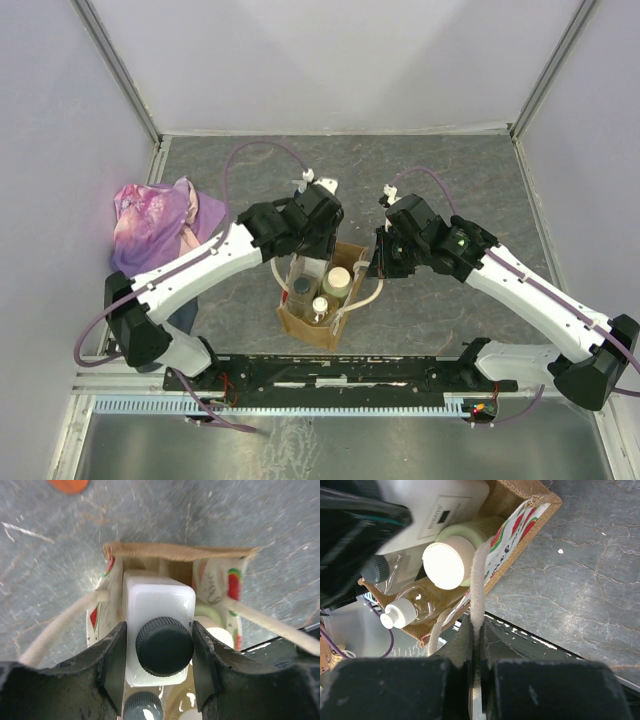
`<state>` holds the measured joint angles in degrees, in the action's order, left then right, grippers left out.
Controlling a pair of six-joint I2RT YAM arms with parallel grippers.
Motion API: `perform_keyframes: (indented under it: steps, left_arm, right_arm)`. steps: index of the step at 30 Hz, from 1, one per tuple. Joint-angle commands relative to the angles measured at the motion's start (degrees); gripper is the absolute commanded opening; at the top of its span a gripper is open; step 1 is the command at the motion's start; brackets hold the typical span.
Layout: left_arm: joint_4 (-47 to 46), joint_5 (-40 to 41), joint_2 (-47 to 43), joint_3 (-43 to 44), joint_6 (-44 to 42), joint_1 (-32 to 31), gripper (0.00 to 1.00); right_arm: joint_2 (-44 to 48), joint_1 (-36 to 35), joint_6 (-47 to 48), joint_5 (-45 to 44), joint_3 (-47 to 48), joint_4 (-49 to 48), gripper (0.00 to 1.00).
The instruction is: Take the personal care products out of the canvas bag
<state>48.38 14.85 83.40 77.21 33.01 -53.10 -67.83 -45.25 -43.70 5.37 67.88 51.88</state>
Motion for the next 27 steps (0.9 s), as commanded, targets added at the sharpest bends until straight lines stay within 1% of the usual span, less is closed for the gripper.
perform_keyframes:
  steps: [1, 7, 10, 12, 15, 18, 22, 27]
  left_arm:
    - [1.9, 2.2, -0.5, 18.1, -4.1, -0.5, 0.16]
    - [8.5, 3.4, 4.5, 34.7, -6.0, -0.5, 0.17]
    - [10.2, 4.1, 6.8, 41.8, -6.7, -0.4, 0.17]
    - [10.7, 5.2, 8.2, 45.2, -7.4, -0.5, 0.17]
    - [11.0, 7.4, 10.1, 47.3, -8.8, -0.1, 0.17]
    - [8.4, 8.4, 11.2, 44.3, -10.0, 0.7, 0.17]
    - [-3.6, 8.0, 9.9, 31.8, -12.1, 2.5, 0.17]
    - [-15.9, 6.9, 10.0, 20.7, -13.1, 6.8, 0.16]
  right_arm:
    - [0.4, -0.2, -0.6, -0.8, 0.0, -1.5, 0.04]
    - [0.4, -0.2, -0.2, -0.8, -0.1, -1.3, 0.04]
    - [0.5, -0.2, -0.1, -0.8, -0.2, -1.4, 0.04]
    - [0.5, -0.2, -0.1, -0.8, -0.4, -1.6, 0.04]
    - [0.5, -0.2, -0.1, -0.8, -0.3, -1.8, 0.04]
    - [0.5, -0.2, 0.0, -0.7, -0.4, -1.9, 0.04]
    - [0.6, -0.2, 0.0, -0.8, -0.3, -2.2, 0.04]
    - [0.4, -0.2, 0.0, -0.7, 0.0, -2.4, 0.04]
